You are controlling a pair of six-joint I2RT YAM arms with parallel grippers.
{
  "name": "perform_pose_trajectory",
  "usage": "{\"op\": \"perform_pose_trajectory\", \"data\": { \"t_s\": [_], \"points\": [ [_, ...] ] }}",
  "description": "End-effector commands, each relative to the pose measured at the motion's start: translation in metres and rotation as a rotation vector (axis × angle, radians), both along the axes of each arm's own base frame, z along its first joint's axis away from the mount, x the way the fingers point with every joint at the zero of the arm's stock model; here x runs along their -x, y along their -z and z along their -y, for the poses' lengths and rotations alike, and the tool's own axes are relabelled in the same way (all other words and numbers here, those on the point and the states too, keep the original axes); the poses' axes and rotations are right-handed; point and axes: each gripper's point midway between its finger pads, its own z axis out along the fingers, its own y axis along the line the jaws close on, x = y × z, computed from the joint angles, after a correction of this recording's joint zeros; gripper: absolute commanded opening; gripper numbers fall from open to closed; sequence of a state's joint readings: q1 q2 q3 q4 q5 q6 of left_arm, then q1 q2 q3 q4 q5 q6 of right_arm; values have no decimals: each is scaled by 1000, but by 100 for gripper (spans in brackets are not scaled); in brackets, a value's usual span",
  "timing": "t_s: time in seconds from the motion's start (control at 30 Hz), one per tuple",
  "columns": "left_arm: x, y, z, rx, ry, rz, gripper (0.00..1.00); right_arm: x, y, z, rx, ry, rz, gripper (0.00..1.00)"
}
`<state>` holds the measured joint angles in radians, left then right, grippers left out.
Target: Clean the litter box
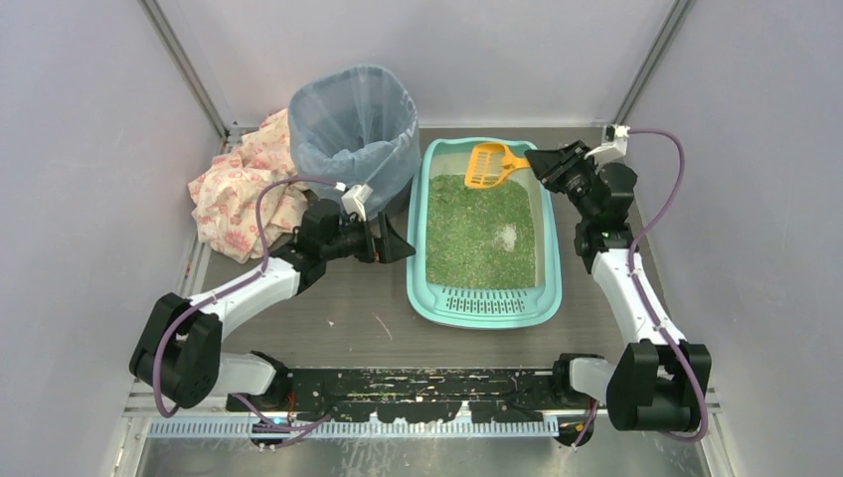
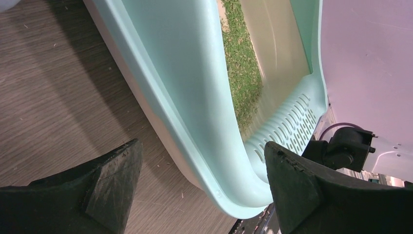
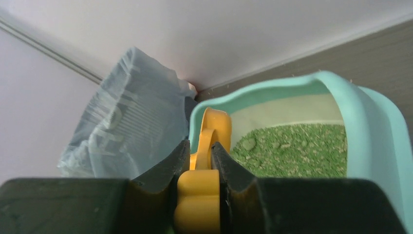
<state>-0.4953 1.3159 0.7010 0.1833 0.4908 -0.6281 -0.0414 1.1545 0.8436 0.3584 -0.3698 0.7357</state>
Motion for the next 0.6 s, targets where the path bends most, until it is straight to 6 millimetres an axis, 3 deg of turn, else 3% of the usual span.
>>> {"op": "perform_pose_trajectory", "data": {
  "t_s": [0.0, 0.27, 0.57],
  "points": [
    [-7, -22, 6, 42, 10, 72, 94, -5, 31, -5, 57, -20, -47, 1],
    [-8, -20, 3, 17, -4, 83, 94, -20, 108, -49, 147, -77, -205, 1],
    [-9, -20, 2, 10, -5, 93, 94, -28, 160, -77, 163, -135, -295, 1]
  ]
}}
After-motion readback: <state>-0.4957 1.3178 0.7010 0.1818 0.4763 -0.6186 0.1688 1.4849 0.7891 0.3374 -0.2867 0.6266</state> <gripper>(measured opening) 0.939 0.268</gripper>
